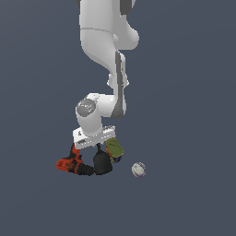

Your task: Pick up a designated object from a clutter of objects.

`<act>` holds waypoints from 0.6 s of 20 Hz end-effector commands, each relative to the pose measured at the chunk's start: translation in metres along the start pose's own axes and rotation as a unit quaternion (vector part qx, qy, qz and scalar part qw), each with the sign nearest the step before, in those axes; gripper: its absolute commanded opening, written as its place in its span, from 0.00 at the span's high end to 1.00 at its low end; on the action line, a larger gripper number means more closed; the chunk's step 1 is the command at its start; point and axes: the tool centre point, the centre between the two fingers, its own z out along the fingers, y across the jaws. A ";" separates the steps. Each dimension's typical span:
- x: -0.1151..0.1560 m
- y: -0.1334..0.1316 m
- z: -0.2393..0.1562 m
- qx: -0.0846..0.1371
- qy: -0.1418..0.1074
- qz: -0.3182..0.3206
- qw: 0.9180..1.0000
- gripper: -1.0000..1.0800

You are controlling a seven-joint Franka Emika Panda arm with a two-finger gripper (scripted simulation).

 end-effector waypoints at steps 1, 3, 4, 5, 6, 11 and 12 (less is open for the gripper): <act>-0.005 0.003 0.004 0.001 -0.004 0.003 1.000 1.00; -0.005 0.003 0.004 0.001 -0.004 0.003 1.000 1.00; -0.005 0.003 0.004 0.001 -0.004 0.003 1.000 1.00; 0.000 0.000 0.000 0.000 0.000 0.000 1.000 1.00; 0.000 0.000 -0.001 0.000 0.000 0.000 1.000 1.00; -0.002 -0.001 -0.008 0.000 0.000 0.000 1.000 1.00; -0.002 -0.002 -0.011 0.000 0.000 0.000 1.000 1.00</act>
